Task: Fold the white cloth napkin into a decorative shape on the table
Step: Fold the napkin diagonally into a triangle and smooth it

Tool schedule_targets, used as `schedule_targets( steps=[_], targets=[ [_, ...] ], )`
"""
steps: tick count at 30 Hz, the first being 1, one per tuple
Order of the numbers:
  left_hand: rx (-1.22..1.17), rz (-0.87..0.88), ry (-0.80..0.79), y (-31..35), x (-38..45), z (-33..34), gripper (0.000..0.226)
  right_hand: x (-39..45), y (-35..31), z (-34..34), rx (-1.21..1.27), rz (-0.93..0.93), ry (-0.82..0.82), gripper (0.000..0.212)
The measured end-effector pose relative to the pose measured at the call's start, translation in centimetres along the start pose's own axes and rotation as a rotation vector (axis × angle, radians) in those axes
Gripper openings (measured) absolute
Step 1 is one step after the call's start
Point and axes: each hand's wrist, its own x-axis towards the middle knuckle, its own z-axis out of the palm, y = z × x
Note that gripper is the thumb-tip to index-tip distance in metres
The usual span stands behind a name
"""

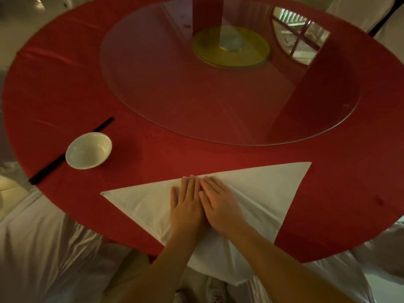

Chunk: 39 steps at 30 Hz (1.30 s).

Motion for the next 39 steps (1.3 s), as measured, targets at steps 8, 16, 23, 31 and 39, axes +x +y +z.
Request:
schedule_targets(
  steps=[8, 16, 23, 31, 39],
  targets=[
    [0.006, -0.1, 0.016, -0.8, 0.1, 0.2, 0.059, 0.7, 4.6, -0.5, -0.378, -0.053, -0.013, 0.065],
    [-0.045, -0.346, 0.033, -7.7, -0.9, -0.9, 0.083, 1.3, 14.3, -6.0, -0.499, 0.171, -0.013, 0.08],
    [-0.127, -0.544, 0.068, -12.1, -1.4, -2.4, 0.095, 2.0, 20.2, -10.2, -0.493, 0.369, 0.06, 0.096],
    [-0.127, -0.558, 0.083, -12.8, -1.5, -2.5, 0.089, 2.5, 21.9, -10.9, -0.461, 0.446, 0.069, 0.101],
    [0.029, -0.505, 0.151, -14.2, -1.1, -5.4, 0.052, -3.9, 12.6, -9.3, -0.187, 0.354, 0.415, 0.067]
  ],
)
